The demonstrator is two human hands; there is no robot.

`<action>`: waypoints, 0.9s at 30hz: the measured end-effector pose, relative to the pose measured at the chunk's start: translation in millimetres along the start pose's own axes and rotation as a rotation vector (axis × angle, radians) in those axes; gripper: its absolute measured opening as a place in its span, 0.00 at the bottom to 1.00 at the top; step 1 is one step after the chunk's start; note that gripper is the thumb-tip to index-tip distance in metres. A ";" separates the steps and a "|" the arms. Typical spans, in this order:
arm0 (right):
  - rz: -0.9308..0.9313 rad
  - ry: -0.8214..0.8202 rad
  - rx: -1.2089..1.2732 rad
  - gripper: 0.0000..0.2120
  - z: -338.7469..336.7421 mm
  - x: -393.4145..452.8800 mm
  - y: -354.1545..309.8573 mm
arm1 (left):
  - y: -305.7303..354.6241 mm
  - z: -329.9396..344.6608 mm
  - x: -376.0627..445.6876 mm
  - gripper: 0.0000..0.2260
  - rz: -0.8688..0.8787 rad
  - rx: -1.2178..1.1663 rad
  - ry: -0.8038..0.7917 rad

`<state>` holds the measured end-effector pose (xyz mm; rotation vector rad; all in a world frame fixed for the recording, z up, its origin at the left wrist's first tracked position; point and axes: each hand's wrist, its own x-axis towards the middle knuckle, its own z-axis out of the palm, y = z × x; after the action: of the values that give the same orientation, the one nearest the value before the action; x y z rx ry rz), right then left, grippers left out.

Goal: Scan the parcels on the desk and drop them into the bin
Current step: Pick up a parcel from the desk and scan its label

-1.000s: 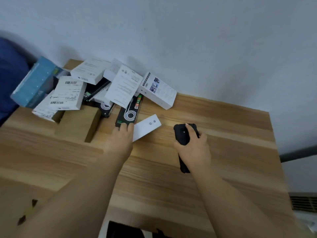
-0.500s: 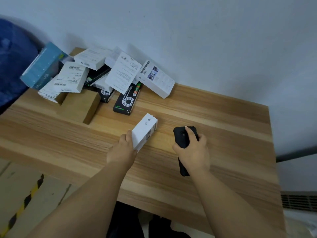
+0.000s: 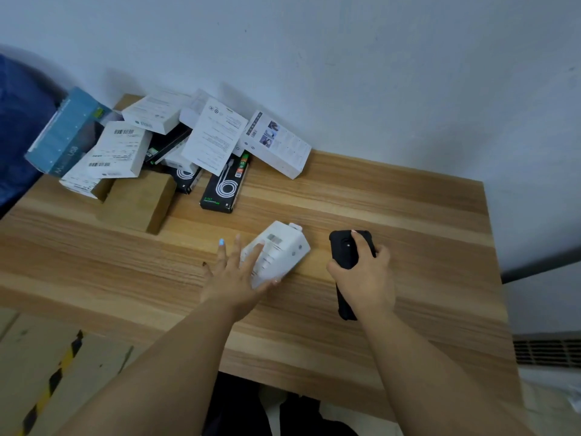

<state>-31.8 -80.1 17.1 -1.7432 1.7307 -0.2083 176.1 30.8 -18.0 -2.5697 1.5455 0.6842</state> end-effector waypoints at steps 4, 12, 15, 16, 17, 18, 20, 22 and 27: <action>-0.001 -0.001 0.007 0.36 6.8 0.5 0.4 | -2.4 -2.9 8.3 0.50 -0.098 -0.001 -0.088; 0.021 -0.038 -0.005 0.37 15.9 7.6 6.9 | 18.3 22.9 16.4 0.61 -0.019 0.097 -0.245; 0.016 -0.046 -0.008 0.38 14.3 7.9 7.2 | 24.4 31.9 13.6 0.59 -0.033 0.138 -0.215; 0.022 -0.047 -0.009 0.38 13.5 9.8 7.9 | 26.0 32.4 14.8 0.58 -0.043 0.140 -0.200; 0.032 -0.053 -0.005 0.38 13.2 11.8 9.0 | 27.6 32.4 15.8 0.57 -0.047 0.143 -0.192; 0.041 -0.058 0.001 0.37 12.6 12.7 9.4 | 28.9 31.6 16.1 0.56 -0.041 0.156 -0.181; 0.042 -0.061 0.015 0.37 10.3 13.1 8.4 | 30.5 24.4 15.5 0.55 -0.021 0.216 -0.134; 0.014 -0.058 0.010 0.36 5.4 13.5 2.3 | 28.1 9.2 16.9 0.55 -0.039 0.287 -0.078; -0.272 -0.178 -0.174 0.35 -20.1 14.3 -42.2 | 7.6 -59.3 22.8 0.55 -0.096 0.488 0.107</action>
<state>-6.1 -104.4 51.0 -2.0573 1.4173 -0.0179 198.7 -8.2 27.3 -2.3151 1.3893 0.1340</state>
